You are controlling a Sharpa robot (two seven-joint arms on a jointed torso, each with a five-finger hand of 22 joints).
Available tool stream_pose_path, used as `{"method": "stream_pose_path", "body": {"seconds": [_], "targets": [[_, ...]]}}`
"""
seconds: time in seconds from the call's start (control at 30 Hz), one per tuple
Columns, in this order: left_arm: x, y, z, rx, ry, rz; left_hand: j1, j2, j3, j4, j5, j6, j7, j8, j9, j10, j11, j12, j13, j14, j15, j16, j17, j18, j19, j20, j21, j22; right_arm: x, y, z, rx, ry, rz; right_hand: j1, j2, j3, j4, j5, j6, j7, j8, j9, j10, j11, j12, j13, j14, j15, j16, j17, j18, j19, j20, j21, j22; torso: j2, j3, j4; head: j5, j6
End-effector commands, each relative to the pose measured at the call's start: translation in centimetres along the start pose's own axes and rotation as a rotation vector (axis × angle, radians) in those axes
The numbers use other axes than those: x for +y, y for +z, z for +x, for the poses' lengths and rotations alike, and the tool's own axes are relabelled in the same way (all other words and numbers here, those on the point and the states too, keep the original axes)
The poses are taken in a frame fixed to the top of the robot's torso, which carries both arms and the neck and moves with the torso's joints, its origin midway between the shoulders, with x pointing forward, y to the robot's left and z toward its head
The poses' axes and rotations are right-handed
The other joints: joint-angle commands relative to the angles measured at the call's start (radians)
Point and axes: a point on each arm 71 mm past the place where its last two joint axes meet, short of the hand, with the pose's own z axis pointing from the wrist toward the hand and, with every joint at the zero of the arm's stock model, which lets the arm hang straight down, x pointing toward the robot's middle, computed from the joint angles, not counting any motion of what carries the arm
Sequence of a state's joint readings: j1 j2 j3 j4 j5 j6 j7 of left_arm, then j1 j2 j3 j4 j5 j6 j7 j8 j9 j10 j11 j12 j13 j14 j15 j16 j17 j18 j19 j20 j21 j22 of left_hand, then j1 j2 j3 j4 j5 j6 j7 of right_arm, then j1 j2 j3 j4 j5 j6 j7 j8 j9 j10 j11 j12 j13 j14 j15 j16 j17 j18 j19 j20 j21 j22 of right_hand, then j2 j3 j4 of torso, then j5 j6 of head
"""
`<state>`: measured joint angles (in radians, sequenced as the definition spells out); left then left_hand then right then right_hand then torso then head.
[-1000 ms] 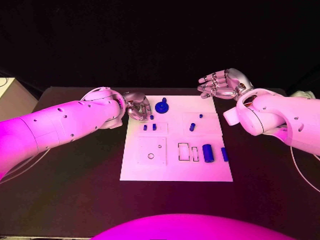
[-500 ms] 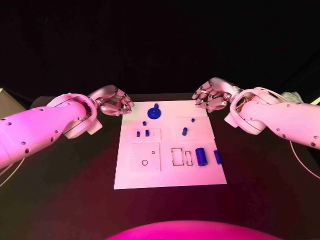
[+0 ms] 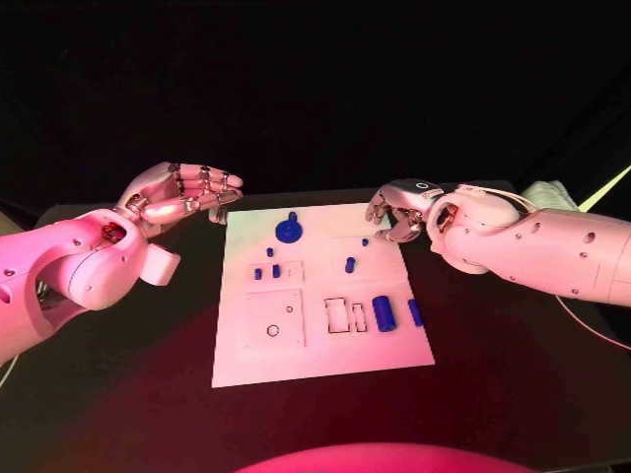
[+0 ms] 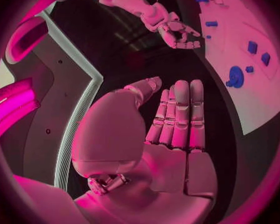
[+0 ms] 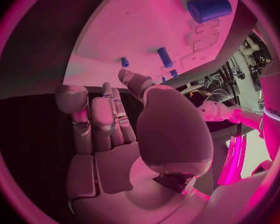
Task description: Assemble the parts on the task board
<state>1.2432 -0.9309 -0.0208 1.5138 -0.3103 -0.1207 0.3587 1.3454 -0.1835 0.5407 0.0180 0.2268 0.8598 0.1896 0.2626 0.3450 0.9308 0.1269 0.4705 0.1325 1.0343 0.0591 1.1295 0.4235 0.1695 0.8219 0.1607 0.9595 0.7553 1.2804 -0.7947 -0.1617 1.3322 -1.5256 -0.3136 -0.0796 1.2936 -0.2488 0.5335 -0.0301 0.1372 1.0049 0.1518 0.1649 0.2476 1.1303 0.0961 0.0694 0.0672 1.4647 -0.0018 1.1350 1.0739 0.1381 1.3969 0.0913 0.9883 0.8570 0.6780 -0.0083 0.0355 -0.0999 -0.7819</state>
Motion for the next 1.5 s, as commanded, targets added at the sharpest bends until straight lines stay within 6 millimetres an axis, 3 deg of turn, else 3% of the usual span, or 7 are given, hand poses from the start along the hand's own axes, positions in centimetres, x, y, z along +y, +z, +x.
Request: {"method": "stream_pose_path", "body": {"seconds": [0.03,0.37,0.83,0.93,1.1,1.27,1.5], "targets": [[-0.6,-0.3,-0.1,-0.018,-0.126,0.052,-0.007,0.005,-0.007,0.0,0.0,-0.006,0.004,-0.007,0.002,-0.008,0.004,0.005,0.0,-0.003,-0.001,-0.006,-0.002,0.015,0.0,-0.001,-0.003,-0.002,0.4,0.1,0.9,0.053,-0.077,0.01,0.001,-0.001,-0.01,-0.001,-0.004,-0.006,0.002,-0.005,0.002,-0.009,-0.003,0.004,0.001,0.041,0.006,0.027,0.022,-0.023,0.009,0.002,0.029,0.034,0.0,0.0017,-0.0036,-0.001,0.002],[-0.6,-0.5,-0.2,-0.026,-0.136,0.051,-0.007,0.006,-0.007,0.0,0.0,-0.006,0.004,-0.007,0.002,-0.008,0.004,0.005,0.0,-0.002,-0.001,-0.005,-0.002,0.015,0.001,-0.001,-0.004,-0.002,1.7,0.3,2.6,0.09,-0.06,-0.018,0.005,0.006,-0.014,0.002,0.004,-0.001,0.003,-0.003,0.008,-0.007,-0.002,0.017,0.002,0.044,0.006,0.077,0.062,-0.03,0.018,0.005,0.084,0.098,0.0,0.0023,0.002,0.004,-0.002],[-0.5,-0.5,-0.3,-0.025,-0.121,0.045,-0.003,0.006,-0.008,-0.002,0.0,-0.004,0.006,-0.006,0.003,-0.018,0.006,0.003,-0.002,-0.001,0.001,-0.009,-0.004,0.015,0.006,-0.001,-0.008,-0.006,2.6,0.9,3.3,0.085,-0.05,-0.012,0.007,0.031,0.022,0.012,0.0,0.015,0.003,0.004,0.016,0.002,-0.003,0.027,0.0,0.042,0.007,0.113,0.085,-0.035,0.019,0.008,0.125,0.146,0.001,0.003,-0.0017,0.01,-0.002],[-0.5,-0.5,-0.4,-0.026,-0.12,0.044,-0.003,0.006,-0.008,-0.002,0.0,-0.004,0.006,-0.006,0.003,-0.018,0.006,0.003,-0.002,-0.001,0.001,-0.009,-0.004,0.015,0.006,-0.001,-0.008,-0.006,2.7,1.0,3.5,0.095,-0.05,-0.011,0.007,0.04,0.044,0.015,-0.007,0.024,0.003,0.009,0.021,0.01,-0.003,0.033,0.001,0.043,0.007,0.128,0.095,-0.04,0.025,0.008,0.156,0.184,0.001,0.0031,-0.0021,0.01,-0.004],[-0.5,-0.5,-0.4,-0.027,-0.118,0.042,-0.003,0.006,-0.009,-0.002,0.0,-0.004,0.006,-0.006,0.003,-0.019,0.006,0.003,-0.002,-0.001,0.001,-0.009,-0.004,0.015,0.006,-0.001,-0.008,-0.006,2.8,1.0,3.7,0.118,-0.06,-0.007,0.024,0.077,0.103,0.01,-0.045,0.058,-0.008,0.033,0.037,0.045,-0.014,0.047,0.005,0.043,-0.001,0.148,0.106,-0.046,0.031,0.002,0.198,0.234,0.0,0.003,-0.0019,0.009,-0.006],[-0.5,-0.6,-0.4,-0.027,-0.114,0.04,-0.002,0.006,-0.009,-0.002,0.0,-0.004,0.006,-0.006,0.004,-0.02,0.006,0.003,-0.002,-0.001,0.001,-0.009,-0.004,0.015,0.007,-0.001,-0.009,-0.007,2.8,1.0,4.0,0.141,-0.095,0.01,0.046,0.11,0.161,-0.02,-0.051,0.079,-0.015,0.058,0.06,0.084,-0.025,0.052,0.009,0.044,-0.011,0.167,0.118,-0.053,0.036,-0.008,0.239,0.284,0.0,0.0027,-0.0012,0.009,-0.008],[-0.5,-0.6,-0.5,-0.028,-0.11,0.037,-0.001,0.006,-0.009,-0.003,0.0,-0.004,0.007,-0.006,0.004,-0.023,0.007,0.002,-0.003,-0.001,0.001,-0.01,-0.005,0.015,0.008,0.0,-0.01,-0.008,2.5,0.9,4.2,0.152,-0.132,0.041,0.043,0.109,0.194,-0.04,-0.05,0.074,-0.013,0.064,0.071,0.093,-0.025,0.044,0.009,0.043,-0.011,0.173,0.116,-0.056,0.036,-0.01,0.258,0.307,0.0,0.003,-0.0028,0.009,-0.01]]}}
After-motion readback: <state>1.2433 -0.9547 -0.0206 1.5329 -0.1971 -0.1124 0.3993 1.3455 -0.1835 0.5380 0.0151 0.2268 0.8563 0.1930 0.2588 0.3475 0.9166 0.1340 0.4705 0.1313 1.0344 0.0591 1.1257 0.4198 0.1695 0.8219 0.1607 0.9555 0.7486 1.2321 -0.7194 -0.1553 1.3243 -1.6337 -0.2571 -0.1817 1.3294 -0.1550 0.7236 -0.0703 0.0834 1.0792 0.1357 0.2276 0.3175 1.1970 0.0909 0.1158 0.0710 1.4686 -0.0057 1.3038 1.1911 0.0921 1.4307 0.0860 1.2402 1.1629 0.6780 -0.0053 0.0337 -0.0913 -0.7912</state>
